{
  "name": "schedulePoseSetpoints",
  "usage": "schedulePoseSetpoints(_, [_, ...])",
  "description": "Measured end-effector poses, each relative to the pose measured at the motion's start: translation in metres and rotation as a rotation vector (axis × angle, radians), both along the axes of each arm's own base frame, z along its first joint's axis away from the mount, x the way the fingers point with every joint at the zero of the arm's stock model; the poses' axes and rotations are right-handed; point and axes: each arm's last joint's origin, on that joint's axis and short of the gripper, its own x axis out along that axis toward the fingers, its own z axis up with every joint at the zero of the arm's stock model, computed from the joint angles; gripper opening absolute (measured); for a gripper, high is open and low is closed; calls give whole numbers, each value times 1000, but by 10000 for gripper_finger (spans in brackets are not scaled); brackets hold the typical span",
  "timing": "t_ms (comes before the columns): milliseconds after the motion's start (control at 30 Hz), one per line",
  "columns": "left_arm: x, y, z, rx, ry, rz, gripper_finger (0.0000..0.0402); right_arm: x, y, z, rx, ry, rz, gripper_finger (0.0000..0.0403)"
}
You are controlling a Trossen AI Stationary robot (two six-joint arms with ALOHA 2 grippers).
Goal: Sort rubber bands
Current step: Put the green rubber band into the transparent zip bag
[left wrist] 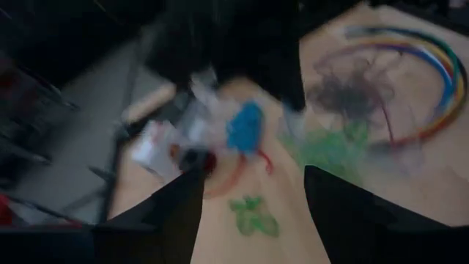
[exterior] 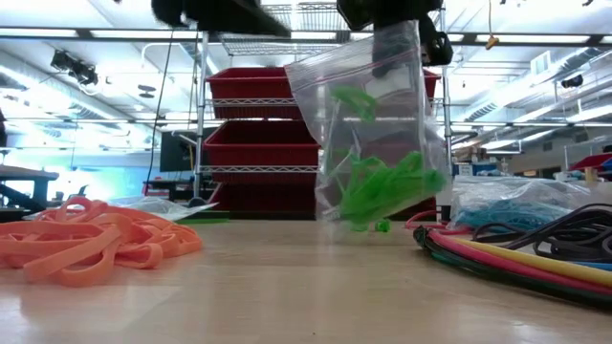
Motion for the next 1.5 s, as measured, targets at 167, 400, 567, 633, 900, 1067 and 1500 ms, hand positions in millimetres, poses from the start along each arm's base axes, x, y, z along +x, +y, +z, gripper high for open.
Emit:
schedulePoseSetpoints(167, [4, 21, -28, -91, 59, -22, 243, -6, -3, 4, -35, 10, -10, 0])
schedulePoseSetpoints(400, [11, 41, -65, -167, 85, -32, 243, -28, -19, 25, -118, 18, -82, 0])
schedulePoseSetpoints(567, [23, 52, -85, -221, 100, -45, 243, -49, -28, 49, -153, -54, -142, 0])
schedulePoseSetpoints(633, [29, 56, -97, -229, 115, -34, 243, -56, -30, 58, -166, -85, -157, 0])
schedulePoseSetpoints(900, [57, 65, -146, -329, 158, 24, 243, -71, -24, 57, -156, -89, -195, 0])
schedulePoseSetpoints(1067, [77, 70, -170, -438, 204, 7, 243, -73, -19, 31, -151, -13, -203, 0])
schedulePoseSetpoints(1500, [110, 82, -192, -445, 206, 184, 192, -71, -12, -13, -60, 23, -215, 0])
